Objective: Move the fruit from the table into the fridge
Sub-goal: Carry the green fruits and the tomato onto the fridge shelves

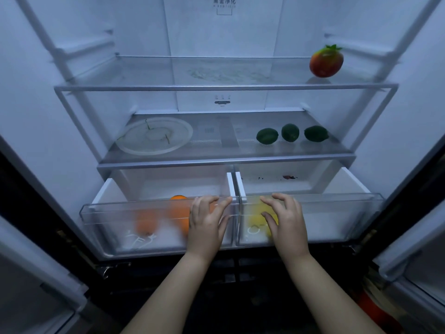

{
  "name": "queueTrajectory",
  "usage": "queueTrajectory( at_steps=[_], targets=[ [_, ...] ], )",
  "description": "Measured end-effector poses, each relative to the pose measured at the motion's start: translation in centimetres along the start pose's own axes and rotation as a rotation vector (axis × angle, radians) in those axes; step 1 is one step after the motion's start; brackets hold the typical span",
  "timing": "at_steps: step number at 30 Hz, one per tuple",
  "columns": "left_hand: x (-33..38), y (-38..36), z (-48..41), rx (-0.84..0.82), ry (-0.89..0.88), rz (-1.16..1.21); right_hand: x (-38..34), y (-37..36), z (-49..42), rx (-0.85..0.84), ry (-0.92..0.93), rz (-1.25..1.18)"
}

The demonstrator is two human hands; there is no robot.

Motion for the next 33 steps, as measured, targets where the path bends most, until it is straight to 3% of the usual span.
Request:
queueTrajectory(
  at_steps=[20,29,33],
  targets=[
    [-2.6,-3.4,-5.9,-0.177,-0.007,-0.178,2.1,-3.6,-7.4,0.013,0.022,-0.027],
    [-3.6,-4.9,-6.9,-0.106,-0.012,-0.222,2.5,-4.6,-9.1,0.025,0.051,-0.049],
    [-3.5,-5.5,-6.6,-0.098,-0.007,-0.280,2.9,-5.9,-8.1,-0.044,0.055,0.028]
  ],
)
Point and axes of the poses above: each hand's wrist, its own z-axis away from the middle knuckle, its own y-axis out of the back of the hand, x = y × z, the point moved 10 cm from there along -z, towards the middle knuckle, and after that the axes turned 8 degrees about -x, right-handed, at the moved point
